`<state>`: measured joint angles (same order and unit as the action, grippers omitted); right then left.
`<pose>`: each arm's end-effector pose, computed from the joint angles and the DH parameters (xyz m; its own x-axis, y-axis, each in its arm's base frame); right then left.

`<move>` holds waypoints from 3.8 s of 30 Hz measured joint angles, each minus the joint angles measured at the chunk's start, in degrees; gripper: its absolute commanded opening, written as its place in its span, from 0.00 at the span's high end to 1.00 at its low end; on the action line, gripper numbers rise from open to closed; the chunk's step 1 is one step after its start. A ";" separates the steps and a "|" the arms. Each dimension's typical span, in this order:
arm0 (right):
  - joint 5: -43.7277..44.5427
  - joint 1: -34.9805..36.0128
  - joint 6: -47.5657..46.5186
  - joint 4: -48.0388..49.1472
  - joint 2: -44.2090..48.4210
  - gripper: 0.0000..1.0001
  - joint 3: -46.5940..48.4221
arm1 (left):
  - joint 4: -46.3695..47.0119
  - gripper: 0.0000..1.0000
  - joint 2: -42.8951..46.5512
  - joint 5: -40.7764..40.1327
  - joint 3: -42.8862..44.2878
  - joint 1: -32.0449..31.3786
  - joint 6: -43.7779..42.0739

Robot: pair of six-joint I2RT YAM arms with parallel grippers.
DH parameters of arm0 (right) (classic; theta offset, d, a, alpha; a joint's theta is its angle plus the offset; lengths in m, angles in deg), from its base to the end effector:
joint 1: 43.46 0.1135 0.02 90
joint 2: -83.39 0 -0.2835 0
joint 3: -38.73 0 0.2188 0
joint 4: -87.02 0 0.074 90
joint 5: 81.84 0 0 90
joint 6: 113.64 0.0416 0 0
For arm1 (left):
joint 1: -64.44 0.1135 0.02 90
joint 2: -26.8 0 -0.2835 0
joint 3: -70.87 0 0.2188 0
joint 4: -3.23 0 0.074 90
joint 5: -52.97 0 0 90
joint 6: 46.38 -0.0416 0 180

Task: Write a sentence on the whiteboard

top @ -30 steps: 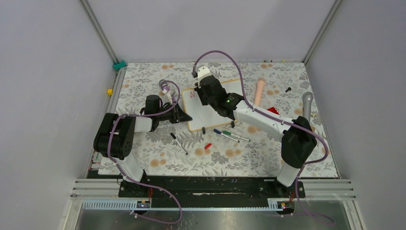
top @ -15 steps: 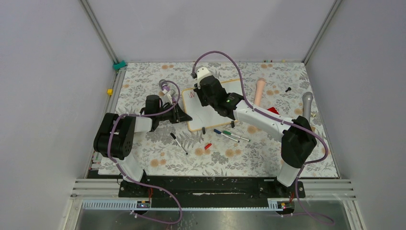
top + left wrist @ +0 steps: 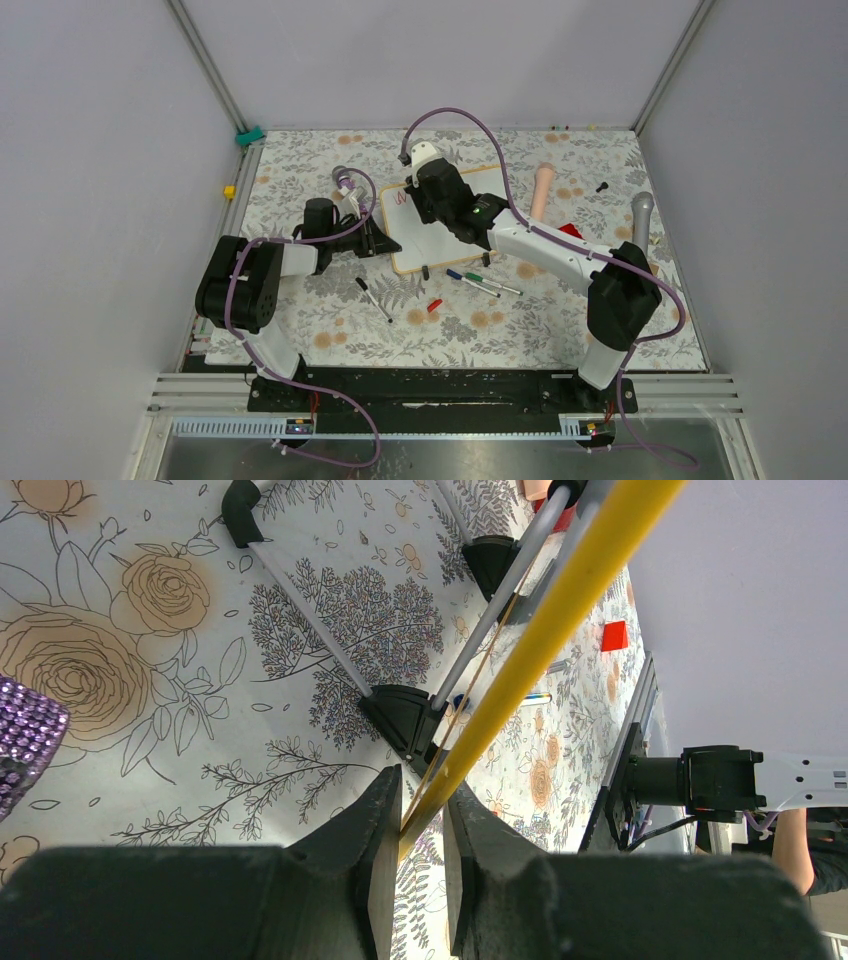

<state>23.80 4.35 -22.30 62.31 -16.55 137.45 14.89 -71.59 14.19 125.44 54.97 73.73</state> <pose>0.2704 0.2816 0.3382 -0.3065 -0.3046 -0.9018 -0.5436 0.8337 -0.0968 0.2945 -0.0820 0.1892 -0.8324 -0.1797 -0.5242 0.3889 0.4844 -0.7836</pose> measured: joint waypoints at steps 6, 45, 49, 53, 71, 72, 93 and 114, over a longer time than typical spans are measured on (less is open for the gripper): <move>0.39 -0.02 0.00 -0.20 0.00 1.00 0.00 | 0.00 1.00 0.00 0.00 0.00 0.00 0.00; 1.25 -0.72 -0.17 -1.22 -0.85 1.00 2.34 | 0.00 1.00 0.00 0.00 0.00 0.00 0.00; 1.22 -0.72 0.00 -1.16 -0.83 1.00 1.53 | 0.00 1.00 0.00 0.00 0.00 0.00 0.00; 1.20 -0.72 0.20 -1.03 -0.37 1.00 0.59 | 0.13 1.00 0.00 0.02 0.00 0.00 0.02; 0.70 -0.83 0.48 -1.11 3.72 1.00 -2.43 | 0.11 1.00 0.00 0.22 0.00 0.00 -0.02; 0.74 -0.85 0.46 -1.05 4.39 1.00 -2.62 | 0.11 1.00 0.00 0.22 0.00 0.00 -0.04; 0.72 -2.03 0.42 0.24 3.54 1.00 -2.27 | 0.11 1.00 0.00 0.22 0.00 0.00 -0.04; 0.76 -2.14 0.42 -0.24 1.33 1.00 -0.15 | 0.11 1.00 0.00 0.22 0.00 0.00 -0.04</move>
<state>24.56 2.21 -21.88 62.07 -15.22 137.30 15.00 -71.59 14.41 125.44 54.97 73.69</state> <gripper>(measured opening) 0.160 0.184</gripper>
